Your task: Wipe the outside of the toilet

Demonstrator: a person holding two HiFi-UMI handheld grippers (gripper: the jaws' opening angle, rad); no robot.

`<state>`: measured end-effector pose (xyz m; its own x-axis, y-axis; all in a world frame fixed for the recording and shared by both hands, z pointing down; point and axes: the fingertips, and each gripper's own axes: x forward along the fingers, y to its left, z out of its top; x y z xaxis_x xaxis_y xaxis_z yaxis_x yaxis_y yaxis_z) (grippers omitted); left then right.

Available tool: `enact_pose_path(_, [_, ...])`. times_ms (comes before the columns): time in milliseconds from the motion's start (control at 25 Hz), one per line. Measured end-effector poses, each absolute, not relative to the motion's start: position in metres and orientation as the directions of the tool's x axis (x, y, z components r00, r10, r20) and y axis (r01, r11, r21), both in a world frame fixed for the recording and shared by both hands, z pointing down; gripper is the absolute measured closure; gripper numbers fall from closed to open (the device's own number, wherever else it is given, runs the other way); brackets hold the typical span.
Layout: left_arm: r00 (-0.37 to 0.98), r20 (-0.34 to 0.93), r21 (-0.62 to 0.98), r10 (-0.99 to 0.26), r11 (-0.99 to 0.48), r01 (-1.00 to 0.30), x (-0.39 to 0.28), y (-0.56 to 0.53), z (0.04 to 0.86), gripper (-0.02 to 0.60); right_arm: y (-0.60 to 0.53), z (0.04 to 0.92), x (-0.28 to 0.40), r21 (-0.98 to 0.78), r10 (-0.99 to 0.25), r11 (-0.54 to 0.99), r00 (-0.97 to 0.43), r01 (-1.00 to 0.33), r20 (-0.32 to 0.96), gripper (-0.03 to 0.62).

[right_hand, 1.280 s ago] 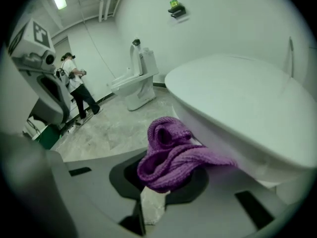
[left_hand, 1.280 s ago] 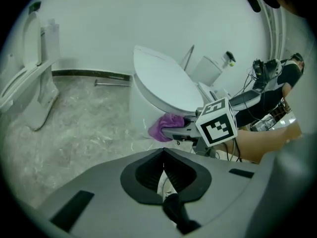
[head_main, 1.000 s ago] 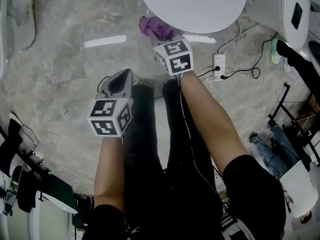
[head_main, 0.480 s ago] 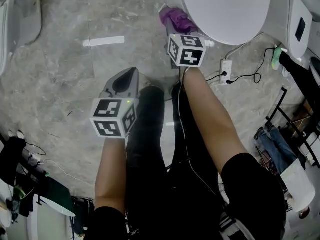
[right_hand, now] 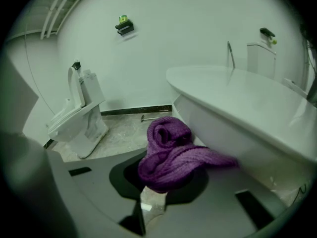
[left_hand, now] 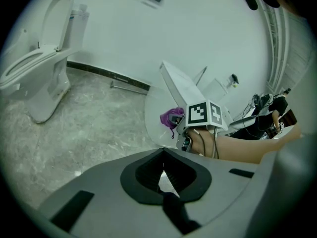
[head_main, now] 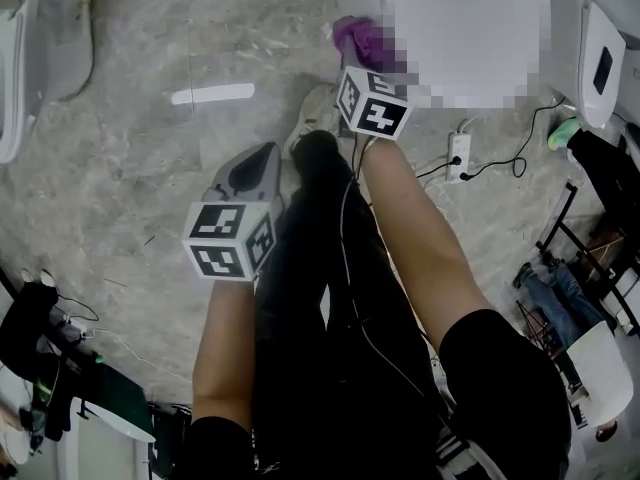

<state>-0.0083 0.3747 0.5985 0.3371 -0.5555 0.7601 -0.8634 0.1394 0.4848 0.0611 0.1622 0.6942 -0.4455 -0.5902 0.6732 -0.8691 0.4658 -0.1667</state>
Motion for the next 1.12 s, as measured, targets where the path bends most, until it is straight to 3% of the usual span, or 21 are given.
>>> enact_pose_path(240, [0.337, 0.766, 0.489, -0.547, 0.156, -0.859, -0.035, 0.359, 0.607, 0.575, 0.147, 0.697, 0.045, -0.143, -0.626, 0.400, -0.384, -0.905, 0.678, 0.531])
enact_pose_path(480, [0.366, 0.748, 0.518, -0.553, 0.144, -0.843, -0.070, 0.321, 0.608, 0.575, 0.123, 0.700, 0.032, -0.121, -0.667, 0.235, -0.250, -0.965, 0.702, 0.530])
enact_pose_path(720, [0.372, 0.737, 0.517, -0.564, 0.116, -0.848, -0.113, 0.266, 0.593, 0.575, 0.103, 0.701, 0.021, -0.140, -0.636, 0.044, -0.136, -0.989, 0.759, 0.530])
enact_pose_path(1120, [0.350, 0.775, 0.463, -0.527, 0.097, -0.881, -0.157, 0.207, 0.588, 0.575, 0.080, 0.707, 0.010, -0.146, -0.586, -0.120, -0.049, -0.982, 0.809, 0.530])
